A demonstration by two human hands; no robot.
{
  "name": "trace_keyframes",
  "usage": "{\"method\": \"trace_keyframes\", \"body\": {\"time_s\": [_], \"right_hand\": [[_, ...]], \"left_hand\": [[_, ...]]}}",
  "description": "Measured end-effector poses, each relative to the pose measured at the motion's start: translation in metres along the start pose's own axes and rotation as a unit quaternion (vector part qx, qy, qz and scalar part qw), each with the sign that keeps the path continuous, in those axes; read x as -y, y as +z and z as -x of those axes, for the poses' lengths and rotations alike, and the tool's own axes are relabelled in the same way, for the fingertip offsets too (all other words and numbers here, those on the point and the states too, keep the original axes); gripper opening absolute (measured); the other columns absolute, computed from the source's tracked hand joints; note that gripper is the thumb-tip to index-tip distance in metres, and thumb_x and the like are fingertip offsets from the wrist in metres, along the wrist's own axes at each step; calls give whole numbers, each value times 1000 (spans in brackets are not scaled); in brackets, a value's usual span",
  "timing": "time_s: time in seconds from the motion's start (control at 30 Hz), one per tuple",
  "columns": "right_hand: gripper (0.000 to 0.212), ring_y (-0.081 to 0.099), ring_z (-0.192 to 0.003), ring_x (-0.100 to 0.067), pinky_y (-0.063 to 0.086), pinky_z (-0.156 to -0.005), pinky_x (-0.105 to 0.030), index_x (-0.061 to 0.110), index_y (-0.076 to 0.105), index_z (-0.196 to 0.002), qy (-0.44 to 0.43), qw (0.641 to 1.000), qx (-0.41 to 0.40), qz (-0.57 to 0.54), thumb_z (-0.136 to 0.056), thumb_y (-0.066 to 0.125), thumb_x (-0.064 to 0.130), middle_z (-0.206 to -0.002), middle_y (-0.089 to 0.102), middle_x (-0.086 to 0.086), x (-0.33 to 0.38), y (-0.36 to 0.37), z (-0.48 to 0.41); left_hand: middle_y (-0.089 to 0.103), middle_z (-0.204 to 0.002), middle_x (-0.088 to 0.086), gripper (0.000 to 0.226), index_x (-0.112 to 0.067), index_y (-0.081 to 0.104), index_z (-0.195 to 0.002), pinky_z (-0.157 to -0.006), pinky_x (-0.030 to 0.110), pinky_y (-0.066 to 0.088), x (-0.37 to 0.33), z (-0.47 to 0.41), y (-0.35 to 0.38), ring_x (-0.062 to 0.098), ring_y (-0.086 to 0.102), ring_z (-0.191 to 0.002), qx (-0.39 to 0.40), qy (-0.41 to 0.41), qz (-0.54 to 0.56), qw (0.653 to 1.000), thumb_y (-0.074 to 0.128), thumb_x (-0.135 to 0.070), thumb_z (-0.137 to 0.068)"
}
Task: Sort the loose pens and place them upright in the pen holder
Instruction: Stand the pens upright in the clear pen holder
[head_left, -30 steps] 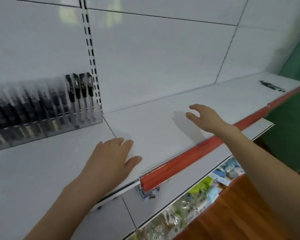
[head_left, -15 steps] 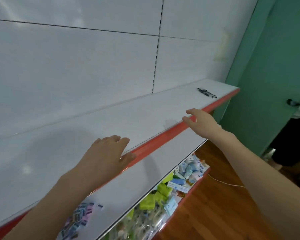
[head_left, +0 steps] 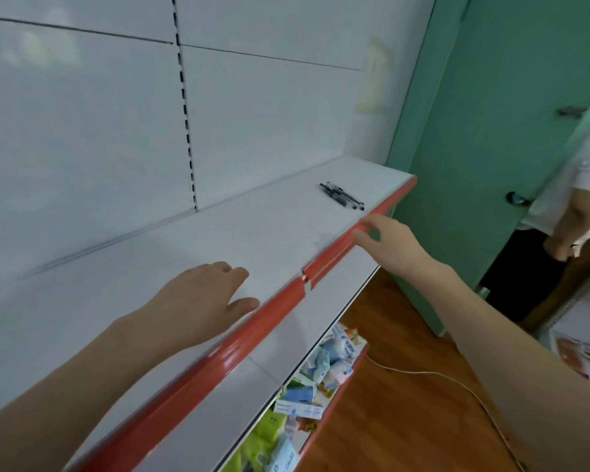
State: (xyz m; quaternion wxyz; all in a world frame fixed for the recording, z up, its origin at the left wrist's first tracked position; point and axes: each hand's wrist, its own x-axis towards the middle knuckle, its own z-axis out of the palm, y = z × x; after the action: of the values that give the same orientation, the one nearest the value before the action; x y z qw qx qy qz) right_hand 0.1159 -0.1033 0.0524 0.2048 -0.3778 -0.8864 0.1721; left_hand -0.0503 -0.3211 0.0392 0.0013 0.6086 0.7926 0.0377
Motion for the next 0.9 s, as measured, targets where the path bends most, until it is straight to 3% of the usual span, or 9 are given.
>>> {"method": "trace_keyframes", "body": {"time_s": [0.17, 0.5, 0.7, 0.8, 0.9], "right_hand": [[42, 49, -119, -23, 34, -86, -23, 8, 45, -132, 27, 999, -23, -18, -96, 45, 30, -133, 53, -9, -48, -14, -68], [38, 53, -113, -25, 42, -91, -30, 6, 52, -124, 22, 999, 26, -20, -94, 48, 28, -125, 58, -11, -149, -6, -195], [29, 55, -96, -20, 42, -81, -26, 5, 60, -110, -60, 993, 94, -42, -91, 52, 26, -112, 63, -11, -186, 2, -294], [32, 54, -99, -19, 37, -79, -23, 4, 60, -112, -100, 980, 161, -55, -91, 53, 28, -114, 62, -9, -190, 11, -331], [34, 57, -96, -21, 43, -79, -28, 2, 64, -104, -121, 969, 204, -68, -89, 54, 31, -109, 64, -11, -187, 26, -357]], "left_hand": [[51, -128, 4, 52, -17, 40, -133, -96, 34, 43, -14, -99, 5, 20, 52, -114, -10, 19, 25, 999, 34, -49, -92], [54, -124, 5, 50, -17, 42, -132, -91, 30, 44, -46, -257, 37, 20, 55, -109, 8, -29, 60, 998, 38, -47, -93], [54, -119, 8, 48, -12, 45, -127, -88, 29, 41, -69, -340, 51, 22, 54, -106, -25, -147, 87, 985, 38, -46, -93], [55, -113, 10, 53, -8, 49, -121, -83, 27, 40, -82, -372, 56, 22, 54, -100, -49, -221, 112, 968, 40, -50, -90], [53, -112, 10, 62, -7, 51, -116, -80, 26, 37, -95, -400, 59, 23, 52, -101, -60, -302, 131, 942, 43, -60, -84]]}}
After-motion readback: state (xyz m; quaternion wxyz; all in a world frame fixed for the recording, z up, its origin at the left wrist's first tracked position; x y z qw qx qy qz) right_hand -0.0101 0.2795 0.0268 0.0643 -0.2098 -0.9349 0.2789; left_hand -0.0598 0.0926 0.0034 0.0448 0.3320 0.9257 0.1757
